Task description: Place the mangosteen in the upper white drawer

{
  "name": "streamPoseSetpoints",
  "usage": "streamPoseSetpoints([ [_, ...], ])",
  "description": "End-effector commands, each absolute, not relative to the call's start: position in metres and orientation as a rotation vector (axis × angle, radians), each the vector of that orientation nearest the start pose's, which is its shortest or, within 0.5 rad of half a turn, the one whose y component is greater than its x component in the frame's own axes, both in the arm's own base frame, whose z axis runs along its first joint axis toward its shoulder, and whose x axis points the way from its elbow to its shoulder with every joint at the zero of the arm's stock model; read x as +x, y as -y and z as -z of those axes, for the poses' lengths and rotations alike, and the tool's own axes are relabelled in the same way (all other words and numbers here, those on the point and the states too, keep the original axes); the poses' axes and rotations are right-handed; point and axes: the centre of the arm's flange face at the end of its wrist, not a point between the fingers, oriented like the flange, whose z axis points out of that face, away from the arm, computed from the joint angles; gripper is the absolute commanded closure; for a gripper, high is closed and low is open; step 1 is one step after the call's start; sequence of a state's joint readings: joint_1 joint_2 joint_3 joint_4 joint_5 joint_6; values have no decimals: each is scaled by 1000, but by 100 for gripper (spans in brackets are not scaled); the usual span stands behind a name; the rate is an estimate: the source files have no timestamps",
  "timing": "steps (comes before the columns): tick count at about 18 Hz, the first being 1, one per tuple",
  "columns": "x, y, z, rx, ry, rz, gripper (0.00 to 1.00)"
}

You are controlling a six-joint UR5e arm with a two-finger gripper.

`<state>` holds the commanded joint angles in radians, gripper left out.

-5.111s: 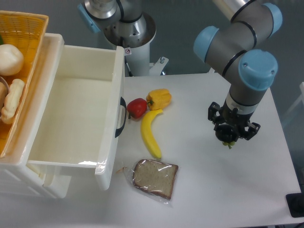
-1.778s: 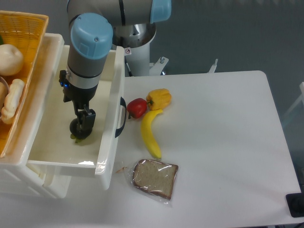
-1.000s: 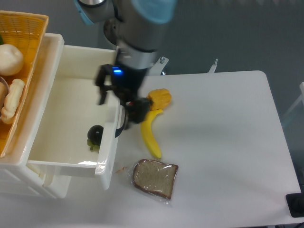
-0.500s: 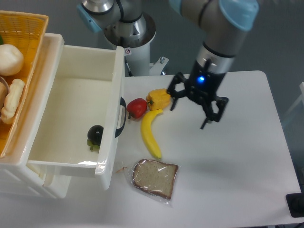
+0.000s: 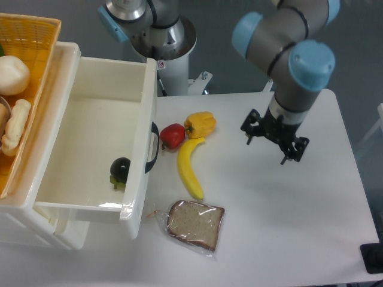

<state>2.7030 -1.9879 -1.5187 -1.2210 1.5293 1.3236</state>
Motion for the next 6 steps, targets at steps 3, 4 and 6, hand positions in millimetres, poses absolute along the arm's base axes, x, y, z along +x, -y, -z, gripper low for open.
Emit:
streamPoseSetpoints([
  [3,-526,-402,-290,-3078,-479,76,0],
  [4,-530,-403,-282,-3074,-520,87,0],
  [6,-531,-404,-282,-3072,-534,77,0],
])
